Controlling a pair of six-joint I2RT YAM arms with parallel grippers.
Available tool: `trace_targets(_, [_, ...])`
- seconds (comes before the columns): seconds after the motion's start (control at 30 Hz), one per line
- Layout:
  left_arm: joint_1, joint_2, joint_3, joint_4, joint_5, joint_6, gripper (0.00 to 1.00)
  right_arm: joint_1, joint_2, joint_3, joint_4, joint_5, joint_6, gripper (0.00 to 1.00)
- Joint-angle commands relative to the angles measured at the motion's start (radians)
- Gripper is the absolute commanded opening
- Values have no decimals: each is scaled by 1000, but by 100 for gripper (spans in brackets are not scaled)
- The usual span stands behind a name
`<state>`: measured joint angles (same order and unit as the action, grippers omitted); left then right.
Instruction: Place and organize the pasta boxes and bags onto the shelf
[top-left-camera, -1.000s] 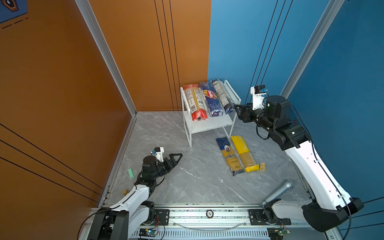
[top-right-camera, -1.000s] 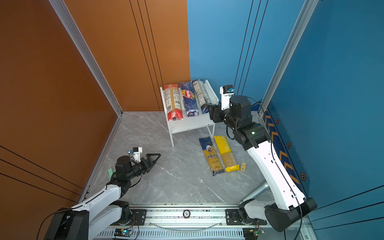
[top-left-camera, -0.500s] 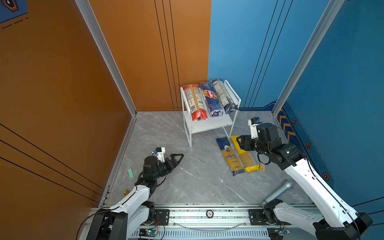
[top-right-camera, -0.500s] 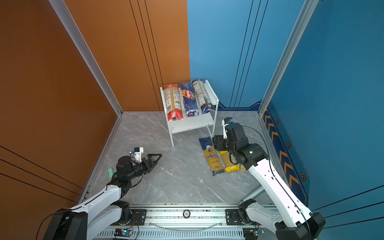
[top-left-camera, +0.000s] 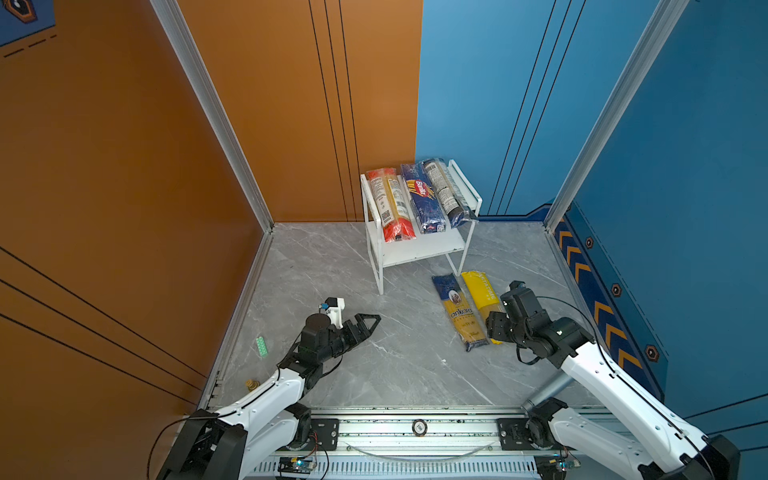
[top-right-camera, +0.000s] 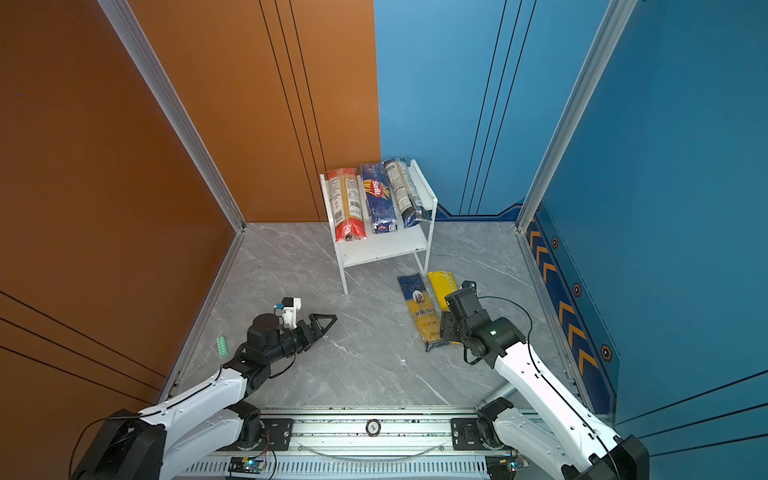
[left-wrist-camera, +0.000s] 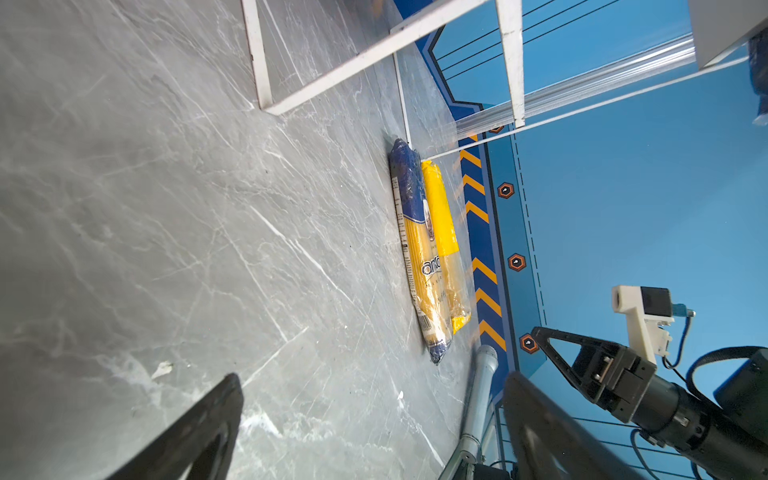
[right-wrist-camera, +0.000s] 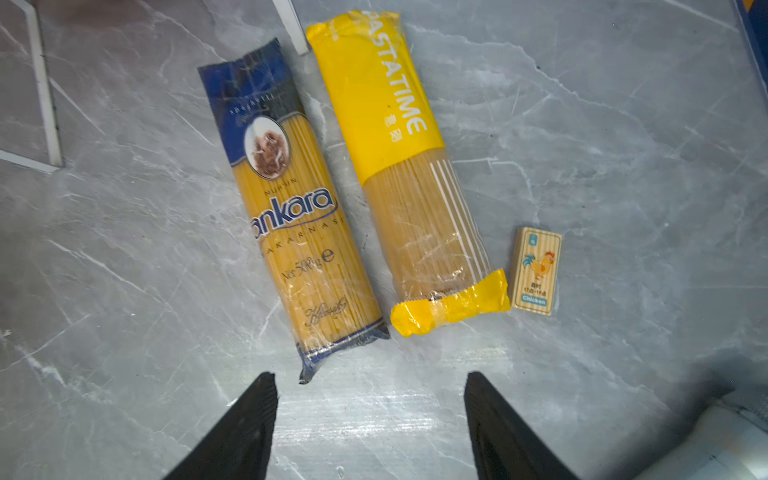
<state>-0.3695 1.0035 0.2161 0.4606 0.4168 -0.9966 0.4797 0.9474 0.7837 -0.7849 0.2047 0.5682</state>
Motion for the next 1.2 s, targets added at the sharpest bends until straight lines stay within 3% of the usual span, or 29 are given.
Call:
trace_targets(0.0, [-37,29,38,-30,-76,37,98,-1,16,-42,1,79,64,70])
trace_targets(0.53, [-231,218,158,-48,-266,82,98,-38,301,-63,142,143,32,70])
trace_targets(0.93, [-271,317,245,-91,-290,123,98,-44,501,-16,233,125,17,69])
trace_targets(1.17, [-271,313,248,-120,-302,138,98,32,557,21,248,120,43,69])
